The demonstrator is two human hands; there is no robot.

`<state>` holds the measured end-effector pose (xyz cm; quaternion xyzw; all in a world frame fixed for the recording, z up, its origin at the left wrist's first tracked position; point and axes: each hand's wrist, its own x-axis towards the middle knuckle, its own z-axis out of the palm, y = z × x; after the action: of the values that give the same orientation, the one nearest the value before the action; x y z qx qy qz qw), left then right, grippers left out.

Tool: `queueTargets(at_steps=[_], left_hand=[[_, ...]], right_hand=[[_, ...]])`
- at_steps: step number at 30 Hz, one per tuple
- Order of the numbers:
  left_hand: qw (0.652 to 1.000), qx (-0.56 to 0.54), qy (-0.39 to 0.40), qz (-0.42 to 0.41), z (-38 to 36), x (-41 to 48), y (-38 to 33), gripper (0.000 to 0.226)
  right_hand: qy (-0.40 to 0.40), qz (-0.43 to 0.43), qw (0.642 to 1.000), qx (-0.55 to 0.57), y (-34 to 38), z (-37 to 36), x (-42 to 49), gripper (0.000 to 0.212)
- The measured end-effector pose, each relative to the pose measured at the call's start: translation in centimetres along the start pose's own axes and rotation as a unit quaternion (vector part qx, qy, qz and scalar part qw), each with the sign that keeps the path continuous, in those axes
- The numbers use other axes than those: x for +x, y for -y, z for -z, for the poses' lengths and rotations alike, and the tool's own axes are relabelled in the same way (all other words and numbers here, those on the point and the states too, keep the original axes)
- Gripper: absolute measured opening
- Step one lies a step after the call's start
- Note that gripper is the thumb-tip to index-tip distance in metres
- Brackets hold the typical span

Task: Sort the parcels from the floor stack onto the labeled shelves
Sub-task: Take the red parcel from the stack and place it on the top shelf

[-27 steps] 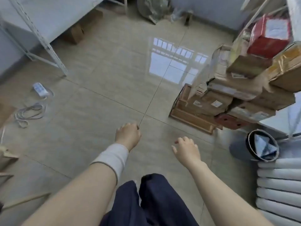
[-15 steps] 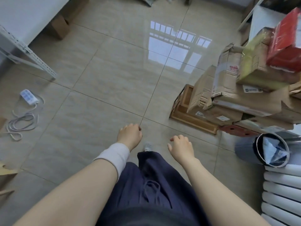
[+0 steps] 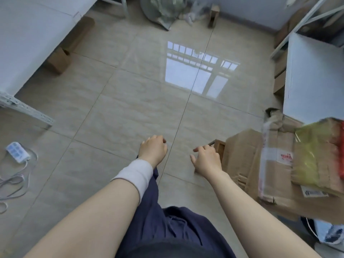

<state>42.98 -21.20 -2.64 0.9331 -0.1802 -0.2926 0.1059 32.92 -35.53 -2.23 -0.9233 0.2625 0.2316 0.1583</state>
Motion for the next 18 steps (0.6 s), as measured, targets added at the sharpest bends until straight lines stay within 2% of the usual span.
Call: queueTargets(at_steps=[5, 9, 13, 18], left_hand=[[0.998, 0.006, 0.015, -0.058, 7.2, 9.9, -1.9, 0.032], [0.993, 0.027, 0.014, -0.111, 12.3, 17.8, -4.8, 0.032], [0.984, 0.053, 0.039, -0.165, 14.8, 24.1, -8.9, 0.032], [0.967, 0.087, 0.070, -0.229, 16.2, 31.8, -16.2, 0.032]], right_hand=[[-0.015, -0.039, 0.999, 0.027, 3.5, 6.7, 9.6, 0.040], [-0.070, -0.086, 0.992, 0.056, 4.6, 12.0, 16.6, 0.039], [-0.109, -0.137, 0.980, 0.098, 3.1, 16.5, 21.6, 0.039], [-0.122, -0.211, 0.962, 0.126, -2.0, 20.6, 26.7, 0.038]])
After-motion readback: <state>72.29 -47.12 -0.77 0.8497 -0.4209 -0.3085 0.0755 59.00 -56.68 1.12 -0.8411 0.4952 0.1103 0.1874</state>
